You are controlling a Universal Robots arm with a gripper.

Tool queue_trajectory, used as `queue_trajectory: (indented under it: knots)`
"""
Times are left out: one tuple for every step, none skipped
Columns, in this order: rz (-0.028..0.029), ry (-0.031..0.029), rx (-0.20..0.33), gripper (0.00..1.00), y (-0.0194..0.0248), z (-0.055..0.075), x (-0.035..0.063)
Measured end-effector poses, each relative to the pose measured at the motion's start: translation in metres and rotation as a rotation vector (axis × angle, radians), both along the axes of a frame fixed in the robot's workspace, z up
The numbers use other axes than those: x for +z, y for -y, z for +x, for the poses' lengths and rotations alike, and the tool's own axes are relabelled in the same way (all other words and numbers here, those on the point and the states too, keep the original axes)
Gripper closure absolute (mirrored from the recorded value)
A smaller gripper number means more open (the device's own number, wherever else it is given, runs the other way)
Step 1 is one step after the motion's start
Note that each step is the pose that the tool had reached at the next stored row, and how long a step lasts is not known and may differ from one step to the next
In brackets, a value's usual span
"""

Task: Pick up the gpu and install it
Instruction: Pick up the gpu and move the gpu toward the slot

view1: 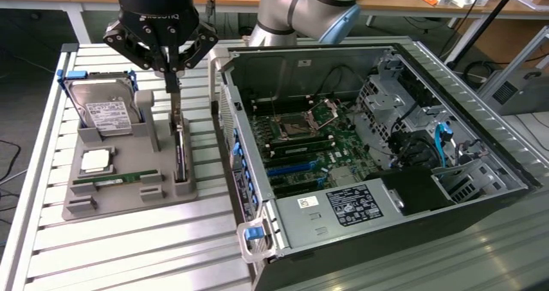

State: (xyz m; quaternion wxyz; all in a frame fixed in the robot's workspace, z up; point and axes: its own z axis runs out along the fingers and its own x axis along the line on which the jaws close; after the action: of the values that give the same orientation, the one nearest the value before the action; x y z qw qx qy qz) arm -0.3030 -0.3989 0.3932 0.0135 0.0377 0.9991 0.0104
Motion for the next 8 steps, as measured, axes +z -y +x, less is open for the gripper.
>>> queue_trajectory:
  knots:
    - [0.0000,0.0000,0.000,0.89,0.0000,0.0000,0.0000]
    - [0.0000,0.0000,0.000,0.89,0.0000,0.0000,0.0000]
    - [0.0000,0.0000,0.000,0.89,0.0000,0.0000,0.0000]
    - [0.0000,0.0000,0.000,0.83,0.0000,0.0000,0.0000]
    - [0.0000,0.0000,0.000,0.76,0.0000,0.0000,0.0000]
    - [0.0000,0.0000,0.000,0.70,0.0000,0.0000,0.0000]
    - [0.0000,0.0000,0.000,0.70,0.0000,0.0000,0.0000]
    - [0.0000,0.0000,0.000,0.64,0.0000,0.0000,0.0000]
